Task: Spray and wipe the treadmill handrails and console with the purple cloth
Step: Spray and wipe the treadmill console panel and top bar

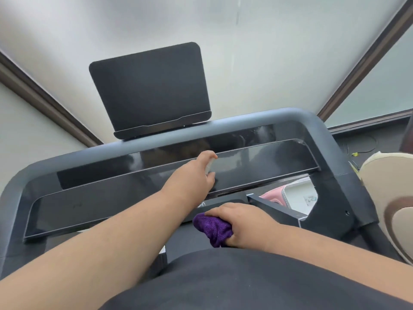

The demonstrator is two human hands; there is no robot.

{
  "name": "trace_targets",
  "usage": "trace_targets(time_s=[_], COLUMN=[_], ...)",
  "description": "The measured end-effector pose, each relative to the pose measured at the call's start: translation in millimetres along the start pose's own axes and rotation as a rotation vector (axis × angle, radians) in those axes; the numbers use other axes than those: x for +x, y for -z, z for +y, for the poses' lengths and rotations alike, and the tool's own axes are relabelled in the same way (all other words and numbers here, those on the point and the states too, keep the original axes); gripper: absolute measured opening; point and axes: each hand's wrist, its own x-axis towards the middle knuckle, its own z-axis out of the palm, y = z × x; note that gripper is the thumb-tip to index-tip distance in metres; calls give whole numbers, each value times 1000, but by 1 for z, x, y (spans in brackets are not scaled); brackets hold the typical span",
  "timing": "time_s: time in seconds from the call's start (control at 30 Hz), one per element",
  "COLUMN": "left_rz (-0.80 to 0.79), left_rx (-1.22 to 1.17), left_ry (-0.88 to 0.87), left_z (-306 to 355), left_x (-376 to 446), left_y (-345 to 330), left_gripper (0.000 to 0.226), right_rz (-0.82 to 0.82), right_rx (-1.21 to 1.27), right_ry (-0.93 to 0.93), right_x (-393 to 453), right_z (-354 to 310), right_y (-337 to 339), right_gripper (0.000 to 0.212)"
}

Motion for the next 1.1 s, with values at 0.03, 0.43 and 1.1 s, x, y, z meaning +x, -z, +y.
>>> trace_targets(time_s=[0.03, 0.43, 1.1], left_rz=[-13, -65, 129], left_rx=[2, -11, -183], left_ry=[-14, -102, 118], left_z=[14, 105, 66], left_x=[7, 42, -6], left_y=[-5, -34, -37], left_gripper=[35, 34, 51], right_rz=[5, 63, 563], right_rx=[11, 90, 454], right_ry=[-10, -89, -158], right_x=[-6, -52, -72], right_z=[9, 73, 110], right_y=[4, 36, 71], right_gripper=[62, 54, 55])
